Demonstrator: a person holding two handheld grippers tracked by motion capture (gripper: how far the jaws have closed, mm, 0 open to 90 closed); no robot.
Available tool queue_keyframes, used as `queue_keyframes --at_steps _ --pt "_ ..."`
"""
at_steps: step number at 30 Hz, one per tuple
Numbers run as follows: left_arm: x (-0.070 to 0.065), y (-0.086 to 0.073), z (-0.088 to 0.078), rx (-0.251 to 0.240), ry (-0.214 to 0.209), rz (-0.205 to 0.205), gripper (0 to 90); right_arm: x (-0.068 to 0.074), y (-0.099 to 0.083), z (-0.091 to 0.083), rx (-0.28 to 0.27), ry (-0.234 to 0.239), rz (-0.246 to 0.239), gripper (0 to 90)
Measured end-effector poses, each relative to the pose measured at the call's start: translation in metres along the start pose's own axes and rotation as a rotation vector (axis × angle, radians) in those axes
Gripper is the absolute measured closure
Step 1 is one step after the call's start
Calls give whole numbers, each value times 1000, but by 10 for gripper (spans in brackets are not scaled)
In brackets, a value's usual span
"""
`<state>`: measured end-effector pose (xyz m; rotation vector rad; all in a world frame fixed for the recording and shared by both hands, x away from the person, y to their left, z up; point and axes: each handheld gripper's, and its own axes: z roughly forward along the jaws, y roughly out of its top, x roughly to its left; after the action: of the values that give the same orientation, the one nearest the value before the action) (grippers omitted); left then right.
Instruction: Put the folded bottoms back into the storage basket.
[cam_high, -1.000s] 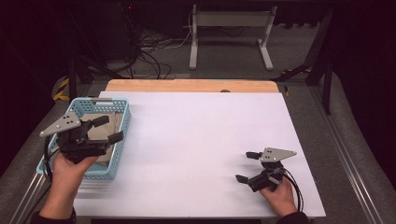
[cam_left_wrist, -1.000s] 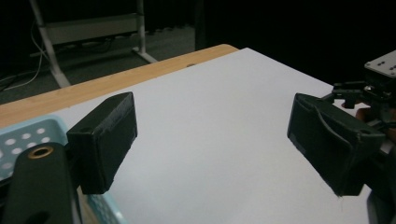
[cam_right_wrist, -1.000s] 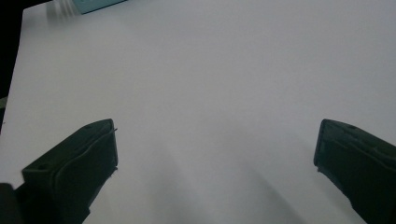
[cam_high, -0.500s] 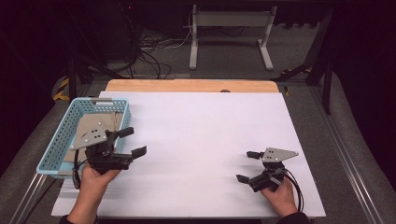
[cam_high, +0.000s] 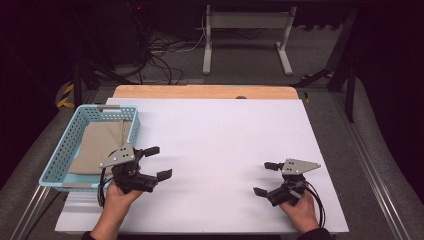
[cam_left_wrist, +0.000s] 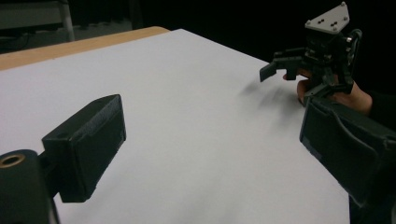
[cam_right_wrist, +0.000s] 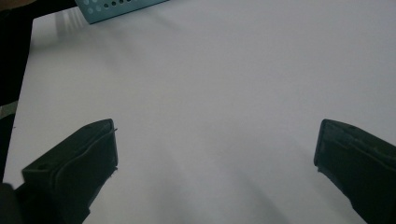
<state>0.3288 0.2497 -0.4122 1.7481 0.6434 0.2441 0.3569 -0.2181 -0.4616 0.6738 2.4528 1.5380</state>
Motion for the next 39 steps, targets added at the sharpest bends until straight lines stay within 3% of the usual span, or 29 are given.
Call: queue_keyframes --at_steps 6,17,27,39 --pt "-7 -10 18 59 -10 28 57 0 0 0 -4 2 -1 2" --pt "-5 -33 40 88 -34 -8 47 2 0 0 -6 13 -9 2" --pt "2 -48 48 104 -26 -35 46 3 0 0 -11 25 -12 2" --pt "-1 -52 54 143 1 6 40 4 0 0 -17 35 -23 2"
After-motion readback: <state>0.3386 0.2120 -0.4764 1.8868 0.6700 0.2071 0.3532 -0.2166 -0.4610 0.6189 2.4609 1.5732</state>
